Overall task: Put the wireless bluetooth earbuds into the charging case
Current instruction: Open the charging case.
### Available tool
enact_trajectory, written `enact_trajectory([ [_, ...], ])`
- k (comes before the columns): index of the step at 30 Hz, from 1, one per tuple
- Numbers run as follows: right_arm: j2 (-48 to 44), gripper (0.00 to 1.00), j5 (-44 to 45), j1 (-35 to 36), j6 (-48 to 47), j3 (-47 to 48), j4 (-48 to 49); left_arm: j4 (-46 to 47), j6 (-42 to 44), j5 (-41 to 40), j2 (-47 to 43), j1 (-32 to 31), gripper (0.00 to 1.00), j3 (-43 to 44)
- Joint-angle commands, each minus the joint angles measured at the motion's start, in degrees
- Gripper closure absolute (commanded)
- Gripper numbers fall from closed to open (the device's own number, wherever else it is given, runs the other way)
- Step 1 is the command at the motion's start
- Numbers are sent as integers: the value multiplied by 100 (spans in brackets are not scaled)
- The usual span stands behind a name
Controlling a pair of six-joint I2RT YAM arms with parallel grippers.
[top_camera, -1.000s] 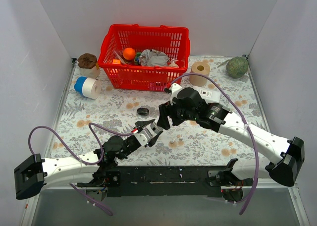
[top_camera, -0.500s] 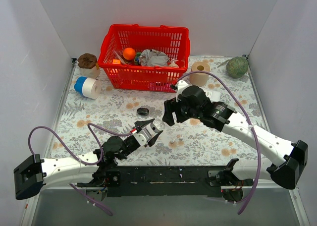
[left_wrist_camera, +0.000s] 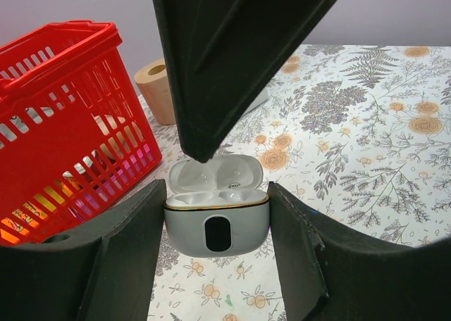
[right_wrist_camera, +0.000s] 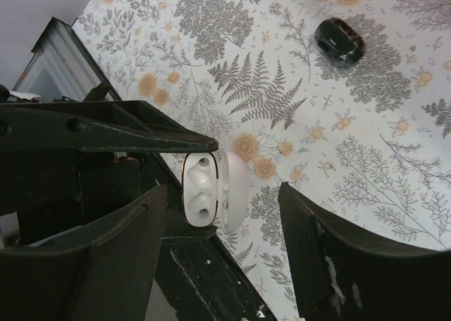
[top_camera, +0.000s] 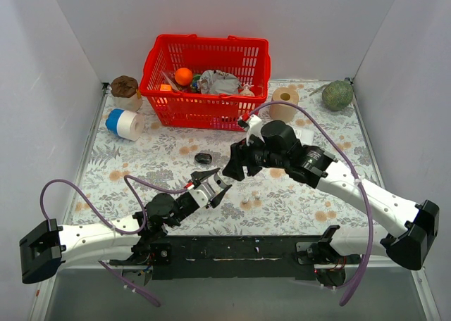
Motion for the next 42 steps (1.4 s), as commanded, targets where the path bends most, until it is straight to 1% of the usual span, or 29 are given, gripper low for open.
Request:
enact_trajectory([
  [1, 7, 30, -594, -110, 210, -184, 590, 172, 60, -41, -92, -45, 100, 147],
  [3, 15, 34, -734, -171, 289, -219, 652, 172, 68, -41, -119, -45, 100, 138],
  [11, 94, 43, -937, -268, 342, -316, 784, 172, 86, -50, -198, -54, 100, 121],
  [12, 112, 47, -946, -277, 351, -325, 784, 172, 95, -49, -198, -63, 100, 121],
  [15, 165, 51, -999, -294, 351, -333, 784, 163, 86, -32, -206, -63, 100, 129],
  [23, 288, 53, -1043, -312, 360, -342, 784, 180, 77, -23, -215, -54, 100, 121],
  [29, 244, 68, -1008, -338, 360, -421, 793, 189, 60, -41, -207, -63, 100, 86],
  [32, 183, 85, -946, -338, 290, -378, 715, 119, -2, -102, -207, -63, 100, 103],
  [33, 174, 98, -920, -338, 211, -360, 670, 84, -54, -120, -198, -63, 100, 120],
  [34, 165, 99, -894, -338, 167, -316, 618, 84, -89, -146, -180, -63, 99, 112],
  [35, 130, 99, -876, -338, 131, -264, 591, 58, -133, -181, -172, -63, 83, 129],
  [36, 112, 99, -824, -338, 44, -228, 513, 14, -186, -242, -137, -63, 75, 164],
  [37, 77, 99, -780, -338, -18, -193, 460, -30, -274, -304, -102, -63, 69, 182],
  [38, 60, 99, -718, -338, -79, -88, 407, -117, -335, -365, -75, -63, 55, 226],
  [39, 42, 99, -683, -338, -141, -44, 311, -153, -414, -557, -49, -63, 49, 270],
  [40, -19, 99, -639, -338, -263, 0, 266, -171, -546, -655, -5, -63, 40, 296],
  [41, -37, 99, -595, -338, -334, 53, 205, -188, -608, -760, 4, -63, 26, 296],
  [42, -55, 99, -534, -338, -404, 175, 74, -197, -678, -1031, 13, -63, 17, 331],
])
